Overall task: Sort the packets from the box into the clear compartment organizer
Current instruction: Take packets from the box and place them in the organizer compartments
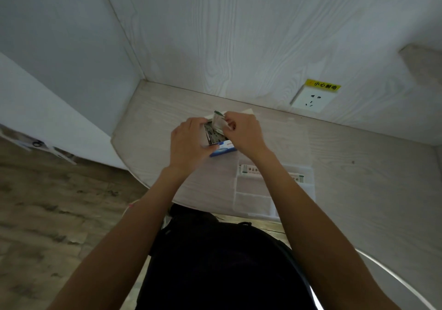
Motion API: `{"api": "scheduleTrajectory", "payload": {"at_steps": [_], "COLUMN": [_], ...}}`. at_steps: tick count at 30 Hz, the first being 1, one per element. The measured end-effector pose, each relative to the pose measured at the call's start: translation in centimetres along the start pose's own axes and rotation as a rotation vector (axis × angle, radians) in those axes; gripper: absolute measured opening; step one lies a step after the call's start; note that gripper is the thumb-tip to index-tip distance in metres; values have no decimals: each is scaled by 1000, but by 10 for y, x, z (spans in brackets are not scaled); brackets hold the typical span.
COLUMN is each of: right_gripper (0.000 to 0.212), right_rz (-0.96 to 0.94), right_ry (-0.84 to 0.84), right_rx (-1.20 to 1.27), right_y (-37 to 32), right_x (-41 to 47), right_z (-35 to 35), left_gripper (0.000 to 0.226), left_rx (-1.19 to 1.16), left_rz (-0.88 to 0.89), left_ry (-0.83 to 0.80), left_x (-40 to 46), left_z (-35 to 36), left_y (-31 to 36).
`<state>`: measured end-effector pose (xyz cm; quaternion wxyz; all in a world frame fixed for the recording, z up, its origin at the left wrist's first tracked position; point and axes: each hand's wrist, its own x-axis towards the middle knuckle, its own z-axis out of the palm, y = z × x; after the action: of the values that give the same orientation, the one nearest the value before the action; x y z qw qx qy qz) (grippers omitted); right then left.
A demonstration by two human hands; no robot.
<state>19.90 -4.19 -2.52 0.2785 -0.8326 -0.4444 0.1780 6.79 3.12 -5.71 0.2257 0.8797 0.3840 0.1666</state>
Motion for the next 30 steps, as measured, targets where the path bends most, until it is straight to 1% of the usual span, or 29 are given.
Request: {"api": "scheduleTrajectory", "payload": {"at_steps": [1, 3, 6, 7, 9, 11, 12, 14, 15, 17, 18, 19, 21, 24, 27, 28, 30], "right_gripper": [13, 26, 38, 37, 26, 15, 13, 11, 12, 22, 26, 24, 18, 25, 15, 12, 9], "right_rz": [-10, -35, -7, 9, 23, 21, 18, 11, 7, 11, 20, 26, 11, -42, -47, -44, -68], "right_ry": [3, -12, -26, -23, -5, 29, 47, 99, 132, 181, 186, 183, 176, 120, 78, 81, 130], "right_rx": [53, 92, -44, -109, -197, -207, -182, -53, 36, 190, 232, 242, 198, 139, -86, -127, -94], "right_y": [2, 2, -1, -2, -8, -11, -11, -9, -8, -6, -4, -2, 1, 2, 0, 0, 2], "right_x": [-2, -6, -8, -7, -4, -1, 0, -2, -4, -7, -7, -7, -7, -8, -3, 0, 4], "right_z": [-4, -8, -5, -3, 3, 7, 9, 12, 12, 10, 8, 6, 2, 0, 3, 3, 1], "left_gripper": [66, 66, 68, 68, 68, 67, 67, 68, 68, 68, 68, 68, 68, 71, 73, 74, 75], "left_rx": [-4, -14, -5, 1, -1, -8, -8, 1, 8, 17, 22, 27, 29, 33, 44, 50, 59], "left_rz": [-1, 4, 20, 21, 22, 22, 25, 25, 23, 26, 28, 30, 36, 42, 49, 49, 46], "left_ry": [-3, -12, -20, -27, -38, -38, -32, -30, -35, -40, -44, -48, -51, -60, -84, -90, -93], "left_x": [0, 1, 2, 2, 3, 2, 3, 4, 4, 4, 4, 4, 4, 5, 6, 7, 9], "left_z": [0, -1, -1, -1, -2, -2, -2, -2, -2, -2, -2, -1, -1, -2, -4, -5, -6], "left_y": [0, -1, -3, -3, -3, -3, -4, -4, -4, -4, -3, -4, -4, -3, -3, -3, -4]}}
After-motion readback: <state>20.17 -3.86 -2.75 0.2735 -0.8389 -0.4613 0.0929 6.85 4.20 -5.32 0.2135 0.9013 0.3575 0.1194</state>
